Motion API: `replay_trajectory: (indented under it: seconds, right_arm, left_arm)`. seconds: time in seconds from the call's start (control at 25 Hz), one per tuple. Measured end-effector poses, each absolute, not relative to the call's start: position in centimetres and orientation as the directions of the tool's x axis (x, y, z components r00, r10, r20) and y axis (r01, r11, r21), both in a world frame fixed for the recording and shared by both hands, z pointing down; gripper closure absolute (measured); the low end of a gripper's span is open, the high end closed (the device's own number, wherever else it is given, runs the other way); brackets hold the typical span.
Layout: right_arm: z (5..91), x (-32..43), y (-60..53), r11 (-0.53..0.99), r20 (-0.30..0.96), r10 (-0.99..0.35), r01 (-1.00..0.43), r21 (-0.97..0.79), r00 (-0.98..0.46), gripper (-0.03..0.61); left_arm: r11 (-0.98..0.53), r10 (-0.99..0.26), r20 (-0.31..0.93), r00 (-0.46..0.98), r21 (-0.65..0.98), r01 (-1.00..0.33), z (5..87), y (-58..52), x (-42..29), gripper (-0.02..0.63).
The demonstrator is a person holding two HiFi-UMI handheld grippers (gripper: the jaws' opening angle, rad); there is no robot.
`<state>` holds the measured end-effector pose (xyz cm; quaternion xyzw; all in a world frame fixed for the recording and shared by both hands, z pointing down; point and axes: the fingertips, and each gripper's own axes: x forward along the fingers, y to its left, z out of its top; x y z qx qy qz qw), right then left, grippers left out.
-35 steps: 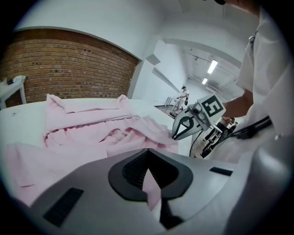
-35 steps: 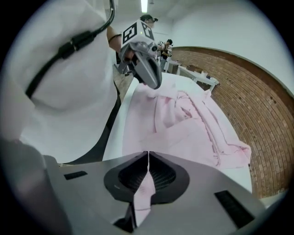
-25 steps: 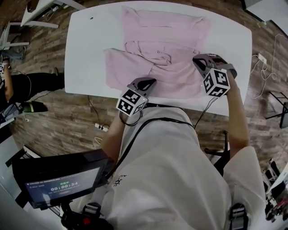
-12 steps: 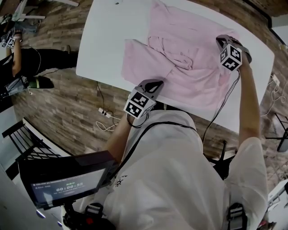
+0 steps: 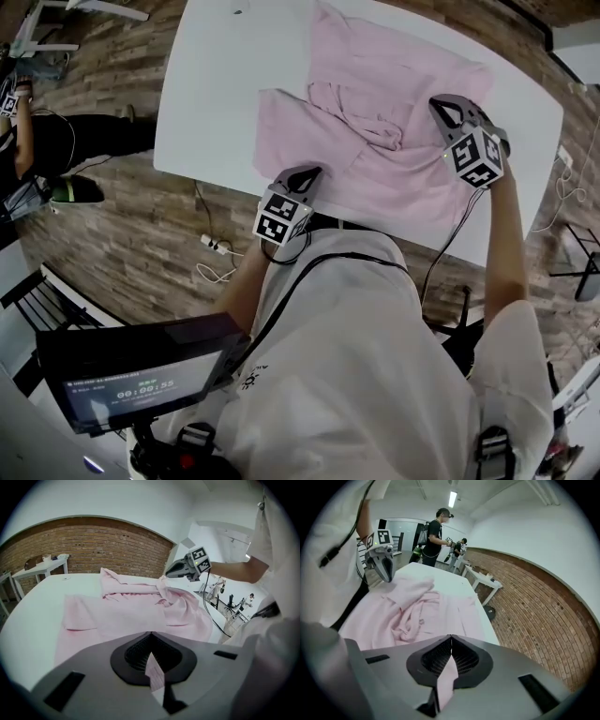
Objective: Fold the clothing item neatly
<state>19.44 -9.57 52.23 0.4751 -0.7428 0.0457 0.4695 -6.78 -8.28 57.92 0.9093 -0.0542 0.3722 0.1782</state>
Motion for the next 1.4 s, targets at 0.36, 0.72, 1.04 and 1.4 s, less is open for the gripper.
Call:
replay_trajectory:
  seconds: [0.36,0.72,1.04,1.4]
  right_arm:
    - [53.7,3.8,-5.4,0.677,0.755,-0.548,-0.721,0.149,-0.359,0.572]
    - [54.3,-0.9,-3.1,0.546,0.730,-0.585,-0.837,0.031,-0.354,0.572]
    - [53.2,5.2,-0.6,0.340,0.743,-0.644,-0.938,0.067,-0.181,0.572]
    - [53.5,6.1,1.6,0.216,0.745,-0.660,-0.974,0.060,-0.101,0.572]
  left_arm:
    - [-0.934,0.035,0.697,0.716,0.278,-0.225,58.3,-8.4,-6.6,0.611]
    - [-0.961,0.120,0.764,0.634,-0.070,0.266,58.4,-4.3,-5.3,0.611]
    - [-0.689,0.203,0.871,0.448,-0.198,0.697,59.4,-2.7,-4.5,0.471]
    - [-0.549,0.183,0.933,0.311,-0.166,0.819,61.9,-2.5,-5.3,0.471]
